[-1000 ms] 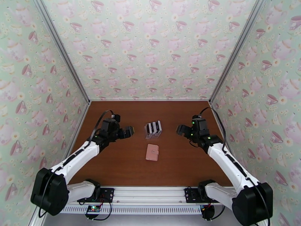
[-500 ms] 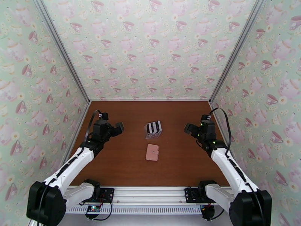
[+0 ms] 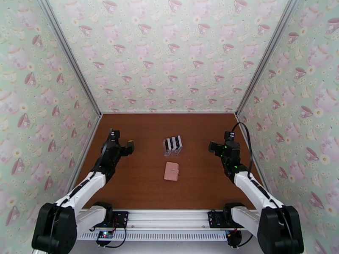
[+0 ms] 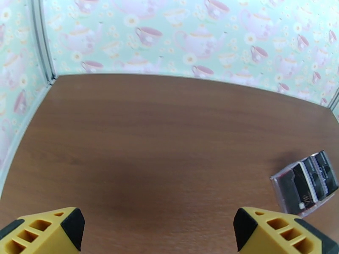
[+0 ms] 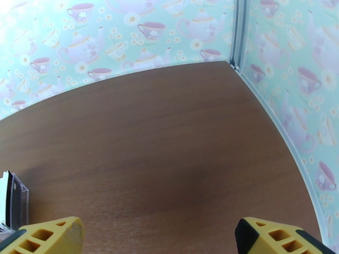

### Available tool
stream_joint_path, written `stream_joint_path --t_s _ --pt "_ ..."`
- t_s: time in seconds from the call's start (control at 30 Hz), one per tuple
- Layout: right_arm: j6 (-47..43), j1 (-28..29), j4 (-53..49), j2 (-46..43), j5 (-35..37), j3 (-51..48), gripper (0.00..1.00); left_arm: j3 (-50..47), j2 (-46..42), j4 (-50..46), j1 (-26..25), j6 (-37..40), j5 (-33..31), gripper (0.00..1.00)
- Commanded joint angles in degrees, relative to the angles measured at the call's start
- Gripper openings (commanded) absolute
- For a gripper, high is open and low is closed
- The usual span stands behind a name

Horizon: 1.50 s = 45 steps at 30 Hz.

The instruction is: Put the credit cards into the card holder

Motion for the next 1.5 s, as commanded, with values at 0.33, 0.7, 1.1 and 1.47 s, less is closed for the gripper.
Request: stream_joint_path --t_s 0.33,0.7,1.1,1.47 --pt "-6.04 -0.27 19.83 7.74 1.71 -3.41 1.0 -3.4 7.96 20.57 9.62 1.65 9.56 1.0" --pt "-7.4 -0.25 33.02 14.94 -1.54 -5.87 1.0 -7.29 13.21 28.56 11.64 3.24 13.72 1.0" --pt "-8.1 -0.22 42.33 23.23 -3.96 -6.96 1.0 -6.85 21.52 36.45 10.83 5.78 14.52 1.0" --pt "-7.67 -0.23 43.54 25.03 -2.82 -6.83 1.0 -5.38 25.1 36.4 7.87 8.36 10.95 1.0"
